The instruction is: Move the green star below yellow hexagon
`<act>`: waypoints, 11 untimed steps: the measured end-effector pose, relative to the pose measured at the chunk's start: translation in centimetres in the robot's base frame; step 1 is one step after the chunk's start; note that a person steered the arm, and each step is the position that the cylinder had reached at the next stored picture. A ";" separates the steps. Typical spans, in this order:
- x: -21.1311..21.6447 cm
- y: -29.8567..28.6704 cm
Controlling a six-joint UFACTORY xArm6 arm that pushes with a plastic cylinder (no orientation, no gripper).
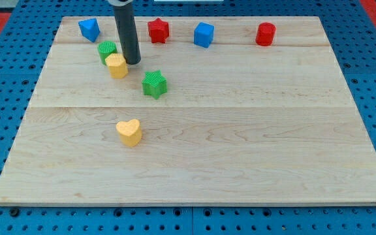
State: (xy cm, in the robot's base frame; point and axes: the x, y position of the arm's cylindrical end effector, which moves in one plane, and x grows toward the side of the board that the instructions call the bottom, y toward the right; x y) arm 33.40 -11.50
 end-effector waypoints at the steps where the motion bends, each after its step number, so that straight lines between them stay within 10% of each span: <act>1: 1.2 -2.8; 7: 7.1 11.0; 11: 8.1 -3.9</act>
